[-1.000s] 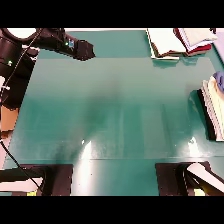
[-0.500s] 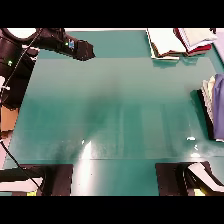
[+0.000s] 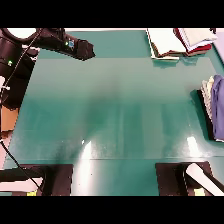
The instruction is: Fold the shirts.
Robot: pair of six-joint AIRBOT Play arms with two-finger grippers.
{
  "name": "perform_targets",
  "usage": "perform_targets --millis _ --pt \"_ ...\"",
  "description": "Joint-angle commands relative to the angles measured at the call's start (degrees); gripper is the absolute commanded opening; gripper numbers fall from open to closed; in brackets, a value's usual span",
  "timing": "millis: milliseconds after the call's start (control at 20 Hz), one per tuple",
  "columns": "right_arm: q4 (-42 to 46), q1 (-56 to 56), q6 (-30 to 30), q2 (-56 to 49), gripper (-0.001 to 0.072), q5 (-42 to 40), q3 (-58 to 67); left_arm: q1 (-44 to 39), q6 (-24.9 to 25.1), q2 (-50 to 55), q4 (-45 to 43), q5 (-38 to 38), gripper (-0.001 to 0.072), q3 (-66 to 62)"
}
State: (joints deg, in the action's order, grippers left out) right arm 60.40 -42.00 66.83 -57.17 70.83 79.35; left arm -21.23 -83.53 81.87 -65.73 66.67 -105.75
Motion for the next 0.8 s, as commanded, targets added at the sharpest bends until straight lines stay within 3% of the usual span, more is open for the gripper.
perform_targets --millis 0,100,150,200,300,750 --pt "-3.19 17.57 0.24 -0.26 0.0594 -0.79 1.36 -0.02 -0.02 0.02 -0.07 -0.17 0.002 -0.07" --pt "-3.19 26.12 0.24 -0.22 0.0593 -3.15 1.36 -0.02 -0.02 0.02 -0.02 -0.22 0.002 -0.07" --pt "-3.23 29.9 0.22 -0.22 0.0544 -4.11 1.38 -0.02 -0.02 0.02 -0.02 -0.22 0.002 -0.07" --pt "-3.17 33.07 0.22 -0.24 0.0431 -4.87 1.38 -0.02 -0.02 0.02 -0.02 -0.2 0.002 -0.07" --pt "-3.19 38.25 0.2 -0.22 0.0022 -5.55 1.38 -0.02 -0.02 0.02 -0.02 -0.22 0.002 -0.07" --pt "-3.32 42.6 0.2 -0.22 0.0022 -5.68 1.36 -0.02 -0.02 0.02 -0.02 -0.2 0.002 -0.07"
